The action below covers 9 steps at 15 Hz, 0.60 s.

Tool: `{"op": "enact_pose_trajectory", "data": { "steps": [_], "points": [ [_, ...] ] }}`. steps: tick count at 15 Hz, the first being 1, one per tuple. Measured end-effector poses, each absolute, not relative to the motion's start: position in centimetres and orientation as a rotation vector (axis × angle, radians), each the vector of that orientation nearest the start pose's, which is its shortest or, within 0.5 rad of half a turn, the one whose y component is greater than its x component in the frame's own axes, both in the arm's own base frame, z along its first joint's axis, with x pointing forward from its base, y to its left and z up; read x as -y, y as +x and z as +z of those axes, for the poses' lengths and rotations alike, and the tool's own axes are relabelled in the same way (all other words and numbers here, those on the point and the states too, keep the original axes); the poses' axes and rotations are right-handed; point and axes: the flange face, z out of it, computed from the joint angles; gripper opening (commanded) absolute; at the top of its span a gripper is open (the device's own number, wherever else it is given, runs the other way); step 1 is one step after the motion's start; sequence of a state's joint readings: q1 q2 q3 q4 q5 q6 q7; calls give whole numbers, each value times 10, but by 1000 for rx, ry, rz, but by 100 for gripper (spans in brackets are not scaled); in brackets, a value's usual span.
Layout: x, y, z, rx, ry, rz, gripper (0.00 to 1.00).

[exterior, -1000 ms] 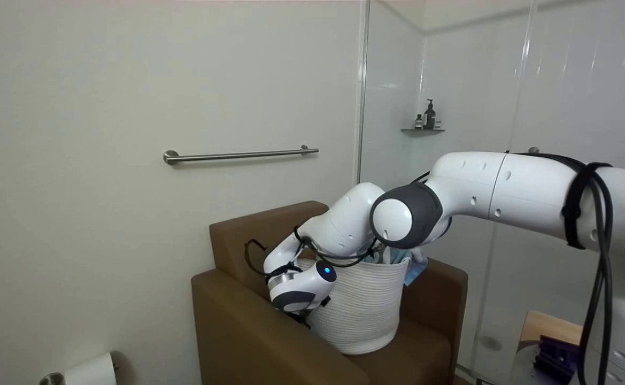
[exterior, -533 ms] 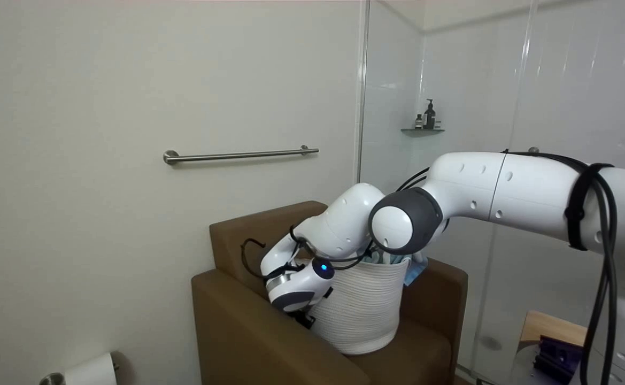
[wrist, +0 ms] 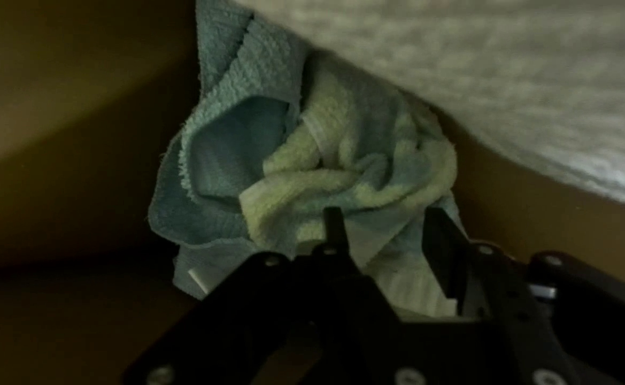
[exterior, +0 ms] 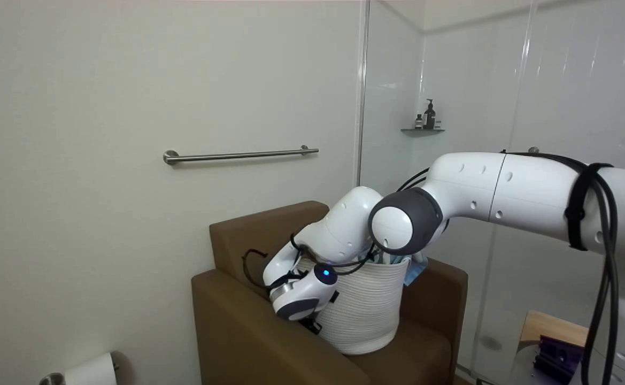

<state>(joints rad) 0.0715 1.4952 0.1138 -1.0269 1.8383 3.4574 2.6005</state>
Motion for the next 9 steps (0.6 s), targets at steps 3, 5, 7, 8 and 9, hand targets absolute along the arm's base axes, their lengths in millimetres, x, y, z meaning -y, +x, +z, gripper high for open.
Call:
{"op": "enact_pose_trajectory", "data": {
  "steps": [3,5,7,8,9],
  "points": [
    [18,633,-78,-2041,1620,251,10],
    [20,633,-78,-2040,1619,248,9],
    [20,633,-78,-2040,1619,248,35],
    [20,633,-78,-2040,1621,251,39],
    [19,634,-79,-2043,1621,264,46]
  ]
}}
